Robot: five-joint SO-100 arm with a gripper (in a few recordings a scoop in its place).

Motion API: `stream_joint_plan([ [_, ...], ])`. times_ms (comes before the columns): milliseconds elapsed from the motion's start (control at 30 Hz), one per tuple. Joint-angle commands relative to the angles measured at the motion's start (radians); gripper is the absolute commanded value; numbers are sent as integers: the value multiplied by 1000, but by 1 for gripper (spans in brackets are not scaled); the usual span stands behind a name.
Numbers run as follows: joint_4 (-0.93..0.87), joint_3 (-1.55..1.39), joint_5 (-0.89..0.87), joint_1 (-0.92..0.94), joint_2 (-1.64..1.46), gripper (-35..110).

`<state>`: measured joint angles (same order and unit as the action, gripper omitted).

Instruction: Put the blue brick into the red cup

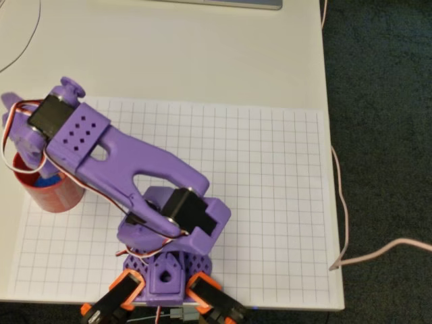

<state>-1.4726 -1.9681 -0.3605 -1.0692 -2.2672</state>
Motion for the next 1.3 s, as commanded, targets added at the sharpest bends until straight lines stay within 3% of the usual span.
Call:
stream_joint_plan([
  [0, 2, 5, -5, -5, -38, 0],
  [367, 89, -41, 83, 41, -86, 0],
  [633, 575, -244, 149, 607, -152, 0],
  [800, 733, -262, 239, 920, -221, 0],
  [933, 709, -272, 314, 1031, -376, 0],
  [1267, 342, -328, 353, 1019, -1035, 0],
])
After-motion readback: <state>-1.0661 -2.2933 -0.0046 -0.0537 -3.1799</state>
